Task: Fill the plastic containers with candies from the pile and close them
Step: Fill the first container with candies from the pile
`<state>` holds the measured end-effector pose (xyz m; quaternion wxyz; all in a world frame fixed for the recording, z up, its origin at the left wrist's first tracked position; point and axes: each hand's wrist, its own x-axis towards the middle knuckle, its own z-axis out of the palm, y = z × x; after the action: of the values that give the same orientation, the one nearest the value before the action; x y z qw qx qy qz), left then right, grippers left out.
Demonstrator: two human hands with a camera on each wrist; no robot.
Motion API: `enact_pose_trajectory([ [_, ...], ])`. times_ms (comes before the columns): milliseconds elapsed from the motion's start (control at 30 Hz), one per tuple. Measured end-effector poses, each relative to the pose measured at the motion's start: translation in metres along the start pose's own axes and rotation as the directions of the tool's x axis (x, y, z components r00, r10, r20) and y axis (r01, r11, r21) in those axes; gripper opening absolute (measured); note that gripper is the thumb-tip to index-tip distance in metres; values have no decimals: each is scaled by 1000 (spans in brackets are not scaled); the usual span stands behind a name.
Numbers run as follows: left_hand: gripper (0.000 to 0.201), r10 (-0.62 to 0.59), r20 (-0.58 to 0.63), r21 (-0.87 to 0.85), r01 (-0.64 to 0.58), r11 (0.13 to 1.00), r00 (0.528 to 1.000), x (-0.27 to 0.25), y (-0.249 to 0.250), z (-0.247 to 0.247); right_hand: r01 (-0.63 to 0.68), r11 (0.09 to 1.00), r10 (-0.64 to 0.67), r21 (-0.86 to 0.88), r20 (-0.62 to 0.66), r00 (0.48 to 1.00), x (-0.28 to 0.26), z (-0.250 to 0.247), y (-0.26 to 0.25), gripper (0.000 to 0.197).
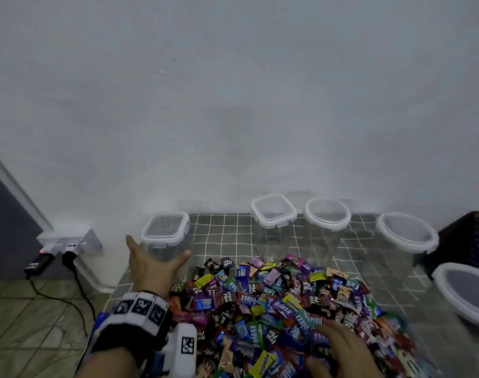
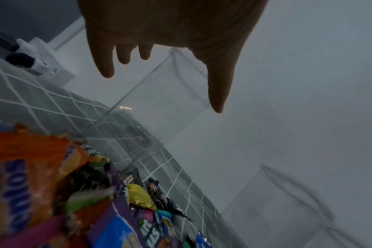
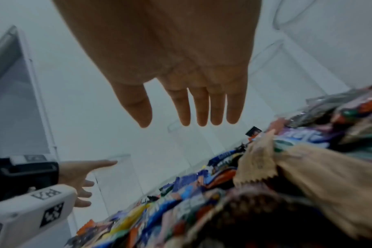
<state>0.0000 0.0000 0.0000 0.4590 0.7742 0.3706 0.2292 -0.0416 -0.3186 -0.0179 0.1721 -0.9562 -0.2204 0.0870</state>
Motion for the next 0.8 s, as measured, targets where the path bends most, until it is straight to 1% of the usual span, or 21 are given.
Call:
enact_pose_trajectory([
  [33,127,12,7,-21,-12,1000,1000,3,-1,4,-23,1000,22,-17,-64,998,6,0,3,101],
  [67,126,34,13,-47,-33,998,999,6,-4,9,-75,997,73,-30,-54,996,6,2,5,123],
  [100,123,38,21,-89,-36,995,999,13,-8,14,-119,992,118,-40,-17,993,7,2,6,136],
  [133,120,40,15,-142,-38,989,999,20,-11,19,-112,994,112,-14,17,994,3,-1,5,139],
  [167,115,47,15,-187,-43,981,999,24,-14,23,-115,993,114,18,30,993,2,-2,3,134],
  [200,110,46,15,-201,-42,979,999,26,-17,25,-91,995,91,49,15,996,-1,-3,-1,118],
  [233,104,41,9,-193,-39,980,999,27,-19,26,-70,997,71,44,-6,997,-5,-2,-4,98],
  [267,100,34,-1,-153,-34,988,999,27,-20,24,-74,997,75,33,-30,997,-9,-5,-11,81],
  [300,97,33,-13,-112,-34,993,999,26,-19,21,-81,996,83,41,-45,996,-13,-7,-15,73],
  [333,96,34,-20,-84,-36,996,999,24,-17,17,-68,997,70,39,-51,996,-15,-7,-16,71],
  [433,95,78,-32,-107,-81,991,996,8,-6,-3,-28,999,30,31,-55,998,-23,-8,-22,68],
  [500,93,146,-24,-133,-148,980,989,-5,3,-17,2,999,1,35,-87,996,-26,-9,-24,67],
  [567,87,224,-1,-155,-221,963,975,-21,13,-30,42,999,-37,30,-132,991,-29,-13,-25,66],
  [633,83,284,37,-182,-273,945,958,-37,19,-42,47,998,-41,33,-173,984,-34,-18,-27,66],
  [700,84,332,81,-237,-305,922,940,-55,22,-51,46,998,-36,48,-203,978,-41,-24,-31,63],
  [767,85,356,138,-306,-302,903,924,-73,23,-59,56,997,-41,58,-235,971,-48,-28,-37,57],
  [800,82,372,172,-341,-299,891,912,-83,23,-64,62,996,-43,70,-247,968,-52,-31,-40,52],
])
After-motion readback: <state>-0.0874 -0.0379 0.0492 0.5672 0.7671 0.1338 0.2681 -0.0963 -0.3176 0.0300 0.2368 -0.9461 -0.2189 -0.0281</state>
